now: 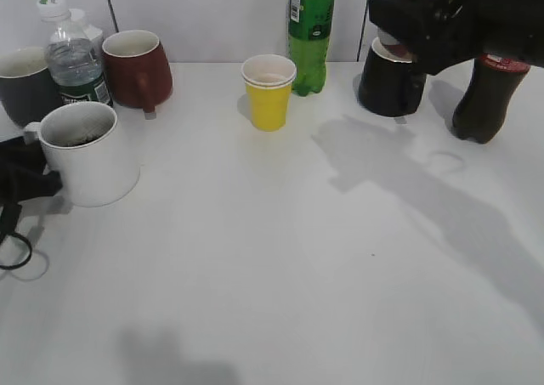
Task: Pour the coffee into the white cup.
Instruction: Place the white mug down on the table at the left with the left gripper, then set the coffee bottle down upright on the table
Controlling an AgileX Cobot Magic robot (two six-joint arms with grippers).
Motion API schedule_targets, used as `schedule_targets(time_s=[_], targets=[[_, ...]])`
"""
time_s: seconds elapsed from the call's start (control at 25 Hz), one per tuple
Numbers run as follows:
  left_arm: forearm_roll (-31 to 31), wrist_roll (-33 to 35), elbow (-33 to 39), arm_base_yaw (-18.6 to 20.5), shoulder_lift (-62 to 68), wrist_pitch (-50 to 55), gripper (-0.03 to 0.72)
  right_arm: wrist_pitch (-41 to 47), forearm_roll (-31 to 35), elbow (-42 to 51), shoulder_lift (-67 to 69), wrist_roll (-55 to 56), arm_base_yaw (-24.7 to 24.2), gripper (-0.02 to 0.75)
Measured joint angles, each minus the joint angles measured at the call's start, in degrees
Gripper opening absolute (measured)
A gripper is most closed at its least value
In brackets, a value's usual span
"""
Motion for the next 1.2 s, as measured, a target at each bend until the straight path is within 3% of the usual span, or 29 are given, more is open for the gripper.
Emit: schedule_targets(time_s=[0.2, 0.48, 0.6, 1.0, 1.2], targets=[[-0.5, -0.2, 4.5, 0.0, -3.1, -0.2, 0.274, 0.3, 3.3, 0.0, 0.0, -0.1, 0.0, 0.536], [-2.6, -0.2, 9.0, 0.0, -8.8, 0.0, 0.274, 6.0, 15.8, 0.0, 0.3, -3.9, 0.0, 0.536], [-2.1, -0.2, 9.6, -0.2, -11.3, -0.1, 0.274, 6.3, 18.2, 0.0, 1.8, -5.8, 0.0, 0.536], [8.4, -2.6, 10.8, -0.5, -21.5, -0.1, 0.274, 3.2, 20.3, 1.6, 12.0, -6.9, 0.0, 0.536], [11.3, -5.5, 10.8, -0.6, -24.9, -0.3, 0.274, -2.4, 26.6, 2.9, 18.3, -11.9, 0.0, 0.536]])
